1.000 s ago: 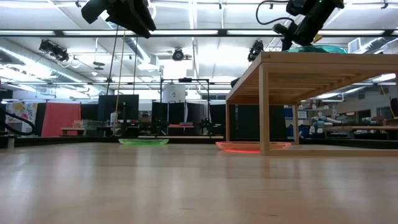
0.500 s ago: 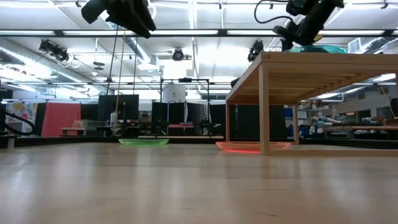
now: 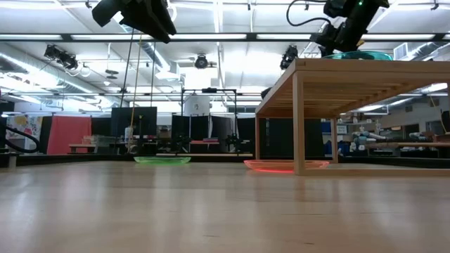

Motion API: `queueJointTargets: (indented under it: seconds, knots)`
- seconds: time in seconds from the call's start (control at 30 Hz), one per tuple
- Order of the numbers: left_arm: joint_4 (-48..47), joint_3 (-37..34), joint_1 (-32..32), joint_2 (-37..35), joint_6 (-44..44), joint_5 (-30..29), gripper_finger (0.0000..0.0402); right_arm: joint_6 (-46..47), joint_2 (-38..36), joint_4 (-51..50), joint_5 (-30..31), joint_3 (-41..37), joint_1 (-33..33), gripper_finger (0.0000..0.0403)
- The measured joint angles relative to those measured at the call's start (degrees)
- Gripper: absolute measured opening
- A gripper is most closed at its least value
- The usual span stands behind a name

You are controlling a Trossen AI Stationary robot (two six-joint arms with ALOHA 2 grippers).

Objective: Place and stack plates onto a shelf
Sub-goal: Stack the green plate on top of the black plate on the shelf

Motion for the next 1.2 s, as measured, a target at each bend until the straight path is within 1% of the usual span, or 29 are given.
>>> queueJointTargets:
  seconds: [0.1,0.3,0.57,0.63,0.87,1.0,1.2]
  knots:
    - [0.00,0.00,0.02,0.00,-0.02,1.04,0.0165,-2.37,0.00,0.00,0.00,0.00,0.00,0.0215]
    - [0.00,0.00,0.02,0.00,-0.04,6.30,0.0165,-5.23,0.00,0.00,-0.02,0.00,0.00,0.0215]
    - [0.00,0.00,0.02,0.00,-1.53,7.66,0.0165,-5.11,0.00,-0.02,-0.05,0.00,0.00,0.0215]
    - [0.00,0.00,0.02,0.00,-1.51,10.20,0.0165,-5.06,0.00,0.00,-0.07,0.00,0.00,0.0215]
    - [-0.06,0.00,-0.02,0.00,-1.91,22.06,0.0165,-5.06,0.00,-0.02,-0.17,0.00,0.00,0.0215]
    - [-1.20,0.00,-0.02,0.00,-6.33,27.35,0.0165,-5.06,0.00,-0.04,-0.18,0.00,0.00,0.0215]
    - [-6.46,0.00,-0.04,0.00,-12.68,35.75,0.0165,-5.06,0.00,-0.07,-0.20,0.00,0.00,0.0215]
